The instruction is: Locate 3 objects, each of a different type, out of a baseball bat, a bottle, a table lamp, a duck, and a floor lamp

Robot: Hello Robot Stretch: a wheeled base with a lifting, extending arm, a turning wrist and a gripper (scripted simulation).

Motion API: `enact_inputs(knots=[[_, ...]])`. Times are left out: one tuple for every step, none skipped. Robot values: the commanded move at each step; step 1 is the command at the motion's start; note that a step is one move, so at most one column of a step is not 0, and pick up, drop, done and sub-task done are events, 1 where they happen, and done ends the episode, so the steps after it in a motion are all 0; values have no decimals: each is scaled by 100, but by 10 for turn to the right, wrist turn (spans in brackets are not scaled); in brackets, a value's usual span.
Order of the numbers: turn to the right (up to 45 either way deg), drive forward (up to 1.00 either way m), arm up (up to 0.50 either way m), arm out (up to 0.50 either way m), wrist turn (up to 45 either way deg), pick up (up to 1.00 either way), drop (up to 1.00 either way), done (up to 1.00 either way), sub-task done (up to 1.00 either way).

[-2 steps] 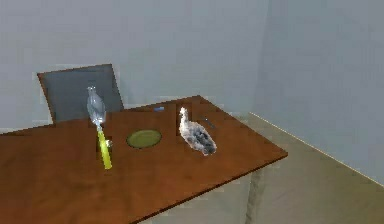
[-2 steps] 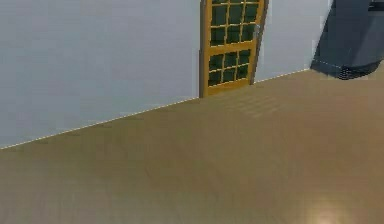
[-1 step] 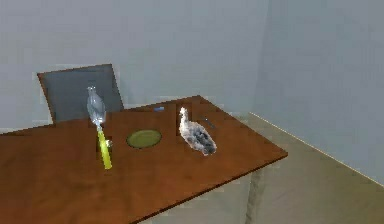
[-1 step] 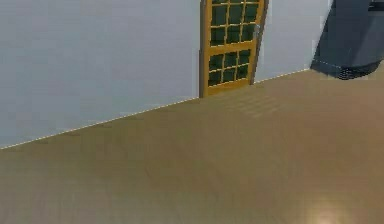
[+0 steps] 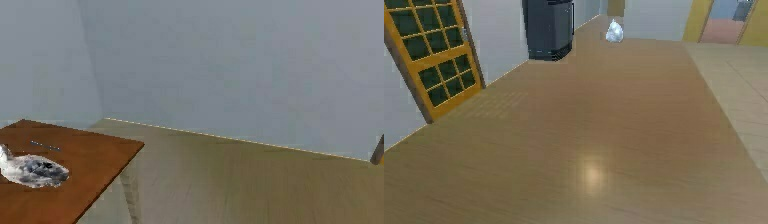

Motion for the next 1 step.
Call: enact_inputs(knots=[[30, 0, 0, 0, 0, 0, 0, 0, 0]])
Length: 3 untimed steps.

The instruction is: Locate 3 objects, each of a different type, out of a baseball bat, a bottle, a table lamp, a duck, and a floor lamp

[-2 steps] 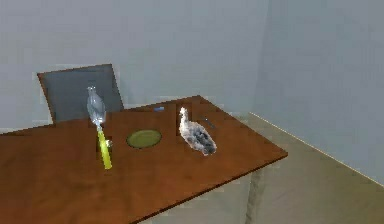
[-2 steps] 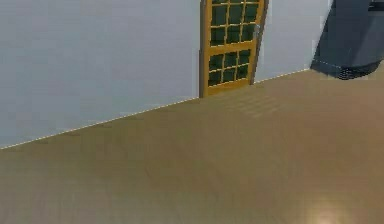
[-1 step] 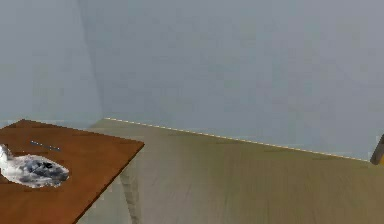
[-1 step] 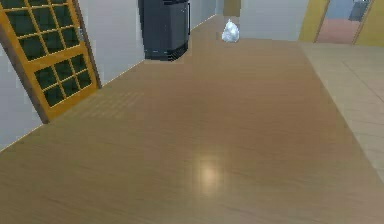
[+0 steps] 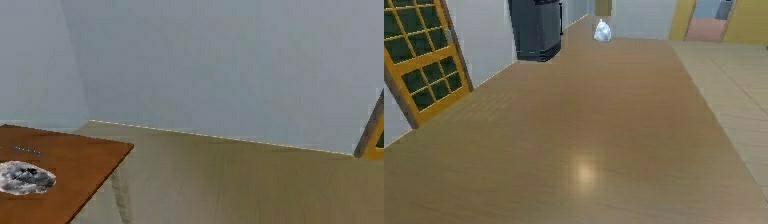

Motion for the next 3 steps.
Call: enact_inputs(knots=[[0, 100, 0, 0, 0, 0, 0, 0, 0], [120, 0, 0, 0, 0, 0, 0, 0, 0], [0, 10, 0, 0, 0, 0, 0, 0, 0]])
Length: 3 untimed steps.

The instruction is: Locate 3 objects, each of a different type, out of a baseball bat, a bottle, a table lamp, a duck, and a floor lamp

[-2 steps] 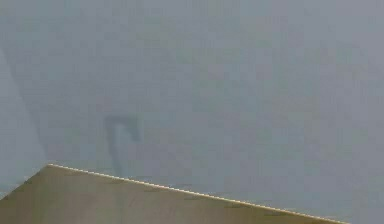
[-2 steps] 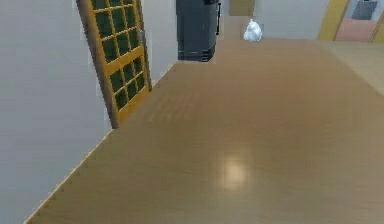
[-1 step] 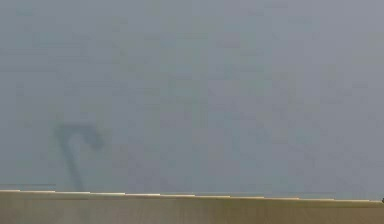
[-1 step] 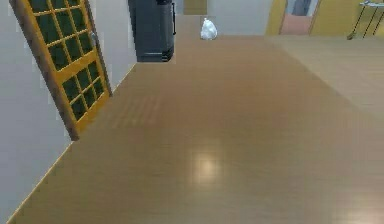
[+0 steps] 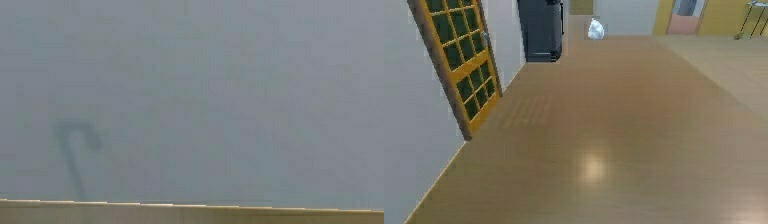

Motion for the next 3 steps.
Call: enact_inputs(knots=[[-390, 0, 0, 0, 0, 0, 0, 0, 0], [-30, 0, 0, 0, 0, 0, 0, 0, 0], [0, 25, 0, 0, 0, 0, 0, 0, 0]])
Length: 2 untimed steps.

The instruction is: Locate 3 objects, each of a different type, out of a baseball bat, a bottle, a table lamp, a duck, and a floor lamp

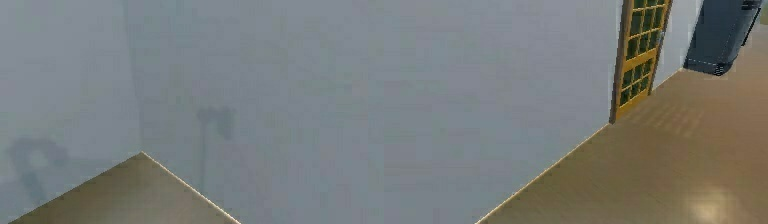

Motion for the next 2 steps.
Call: enact_inputs(knots=[[-450, 0, 0, 0, 0, 0, 0, 0, 0], [-30, 0, 0, 0, 0, 0, 0, 0, 0]])
